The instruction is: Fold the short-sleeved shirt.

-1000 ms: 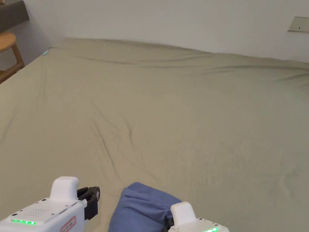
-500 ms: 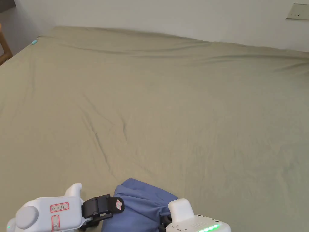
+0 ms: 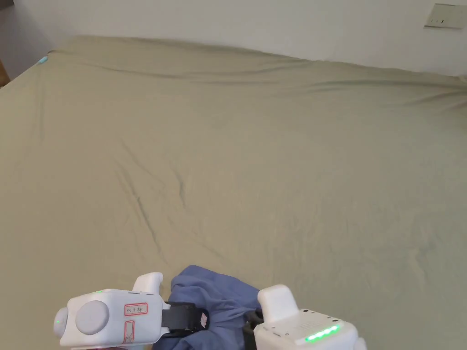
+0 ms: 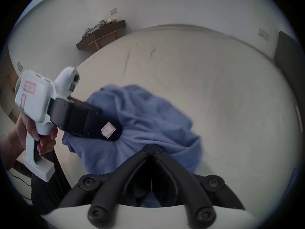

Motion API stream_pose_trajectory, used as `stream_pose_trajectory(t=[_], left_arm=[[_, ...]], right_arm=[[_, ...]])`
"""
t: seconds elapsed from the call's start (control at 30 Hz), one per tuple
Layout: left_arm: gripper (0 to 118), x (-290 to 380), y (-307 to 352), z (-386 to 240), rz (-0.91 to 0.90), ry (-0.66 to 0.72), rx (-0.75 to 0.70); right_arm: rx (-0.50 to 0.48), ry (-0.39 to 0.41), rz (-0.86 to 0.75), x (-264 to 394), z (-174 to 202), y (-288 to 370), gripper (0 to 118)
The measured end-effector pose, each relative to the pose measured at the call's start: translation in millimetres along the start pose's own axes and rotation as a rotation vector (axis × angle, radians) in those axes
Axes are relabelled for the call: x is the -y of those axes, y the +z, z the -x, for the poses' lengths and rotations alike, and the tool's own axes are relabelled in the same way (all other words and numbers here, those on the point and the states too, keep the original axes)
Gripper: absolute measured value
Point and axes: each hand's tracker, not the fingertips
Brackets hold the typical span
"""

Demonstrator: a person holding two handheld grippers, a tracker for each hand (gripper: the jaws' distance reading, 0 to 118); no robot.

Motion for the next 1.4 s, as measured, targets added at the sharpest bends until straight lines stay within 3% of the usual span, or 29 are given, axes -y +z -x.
stream_pose_trajectory(t=[0.23, 0.5, 0.87, 1.1, 1.23, 1.4], left_arm=[[39, 7.1, 20.4, 0.0, -0.052, 0.029, 0.006], [39, 9.4, 83.4, 3.3, -0.167, -0.11, -0.225], [39, 19.5, 170.0, 73.0, -0.28, -0.107, -0.571], [39, 1.4, 215.3, 130.0, -0.309, -0.106, -0.73], [39, -20.0, 233.6, 158.0, -0.278, -0.222, -0.913], [39, -43.9, 252.4, 193.2, -0.25, -0.223, -1.047]], right_arm=[[0.179, 0.027, -0.201, -40.4, -21.4, 83.2, 2], [0.354, 0.08, -0.389, -72.4, -0.4, 142.2, 2], [0.362, 0.143, -0.434, -78.9, 47.7, 134.6, 2], [0.35, 0.146, -0.385, -82.4, 58.0, 112.3, 2], [0.352, 0.152, -0.361, -86.0, 61.1, 101.2, 2], [0.353, 0.159, -0.333, -89.2, 61.2, 90.8, 2]])
